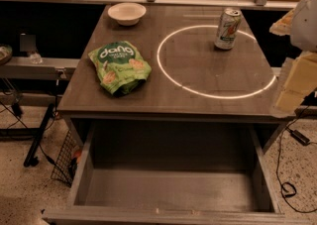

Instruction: Place 7up can into top drawer

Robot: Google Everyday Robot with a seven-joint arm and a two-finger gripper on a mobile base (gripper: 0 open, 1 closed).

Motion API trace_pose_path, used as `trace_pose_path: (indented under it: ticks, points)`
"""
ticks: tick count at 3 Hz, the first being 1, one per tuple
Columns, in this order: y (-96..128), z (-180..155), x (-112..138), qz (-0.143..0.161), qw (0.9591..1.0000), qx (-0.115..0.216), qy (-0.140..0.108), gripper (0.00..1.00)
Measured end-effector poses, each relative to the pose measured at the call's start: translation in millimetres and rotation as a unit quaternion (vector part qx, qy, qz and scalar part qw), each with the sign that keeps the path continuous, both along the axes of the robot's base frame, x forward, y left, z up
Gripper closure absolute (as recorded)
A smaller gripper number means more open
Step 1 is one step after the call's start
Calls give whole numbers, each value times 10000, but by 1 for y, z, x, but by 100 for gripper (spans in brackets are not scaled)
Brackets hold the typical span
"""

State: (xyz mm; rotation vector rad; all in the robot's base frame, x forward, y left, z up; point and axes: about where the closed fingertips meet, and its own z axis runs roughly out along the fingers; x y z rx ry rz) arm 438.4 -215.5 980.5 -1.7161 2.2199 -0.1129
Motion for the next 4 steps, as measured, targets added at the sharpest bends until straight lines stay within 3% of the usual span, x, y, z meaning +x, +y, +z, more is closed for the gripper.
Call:
trace_pose_path:
  ticks: [1, 2, 3, 4]
  points:
    - [0, 1, 0, -3, 10000, 9, -18, 0]
    - [-8, 4, 27, -123, 9994, 211, -264, 0]
    - [-22, 6, 94, -350, 9954, 474, -752, 0]
    - [-33, 1, 179, -669, 9860, 643, -1389, 0]
